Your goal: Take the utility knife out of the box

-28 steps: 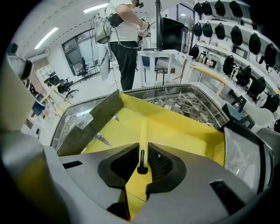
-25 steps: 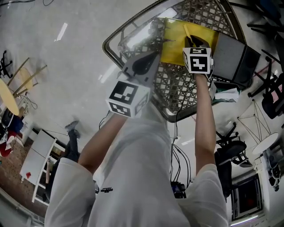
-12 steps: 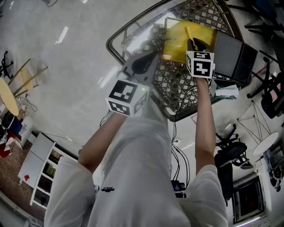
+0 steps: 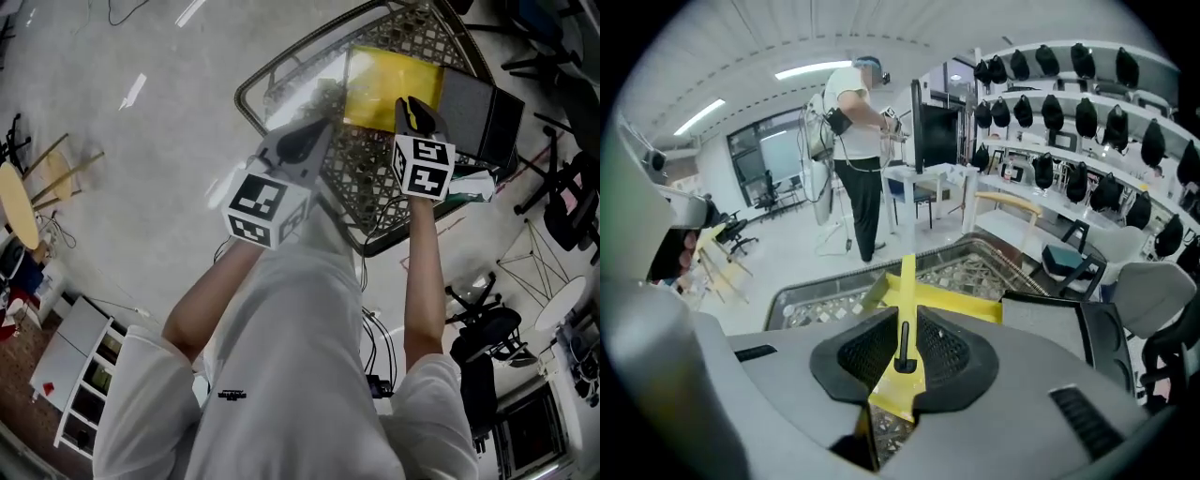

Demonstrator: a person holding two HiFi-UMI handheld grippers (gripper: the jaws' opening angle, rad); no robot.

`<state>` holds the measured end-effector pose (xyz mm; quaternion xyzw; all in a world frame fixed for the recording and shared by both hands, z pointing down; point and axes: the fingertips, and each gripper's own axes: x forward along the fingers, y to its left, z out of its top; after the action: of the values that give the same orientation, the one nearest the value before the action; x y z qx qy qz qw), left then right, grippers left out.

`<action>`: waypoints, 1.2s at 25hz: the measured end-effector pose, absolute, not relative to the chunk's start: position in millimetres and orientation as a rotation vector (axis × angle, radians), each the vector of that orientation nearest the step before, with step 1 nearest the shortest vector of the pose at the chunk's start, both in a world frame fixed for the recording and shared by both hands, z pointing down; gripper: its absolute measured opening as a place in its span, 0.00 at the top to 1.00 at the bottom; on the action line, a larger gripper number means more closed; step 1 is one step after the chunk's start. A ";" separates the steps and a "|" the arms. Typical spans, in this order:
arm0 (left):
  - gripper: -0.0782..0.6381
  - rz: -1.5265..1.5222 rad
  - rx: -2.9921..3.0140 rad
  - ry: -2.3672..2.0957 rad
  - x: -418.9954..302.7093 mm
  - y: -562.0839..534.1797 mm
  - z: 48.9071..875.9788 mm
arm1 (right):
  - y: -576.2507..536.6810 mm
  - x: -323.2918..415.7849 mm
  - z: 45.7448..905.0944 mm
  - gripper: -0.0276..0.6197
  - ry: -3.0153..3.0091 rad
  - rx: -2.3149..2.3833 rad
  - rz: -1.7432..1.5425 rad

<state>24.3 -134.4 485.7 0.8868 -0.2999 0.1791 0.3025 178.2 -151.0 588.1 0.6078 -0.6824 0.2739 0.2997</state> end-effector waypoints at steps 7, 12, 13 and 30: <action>0.89 0.429 2.420 -0.801 10.3 -123.5 446.4 | -126.5 154.1 510.7 0.88 -1.883 1.722 0.602; 0.89 0.389 2.448 -0.799 0.3 -115.6 418.0 | -108.7 143.8 457.7 0.88 -1.928 1.779 0.515; 0.89 0.377 2.451 -0.803 -2.5 -114.1 411.9 | -105.3 141.9 446.6 0.88 -1.935 1.790 0.494; 0.89 0.200 2.581 -0.849 -37.1 -87.2 311.5 | -31.1 120.4 301.0 0.88 -2.010 2.051 0.200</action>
<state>-37.1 -87.2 311.5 0.9269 -0.3048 0.0719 0.2070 120.4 -31.1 301.0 0.7064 -0.6921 0.0687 0.1312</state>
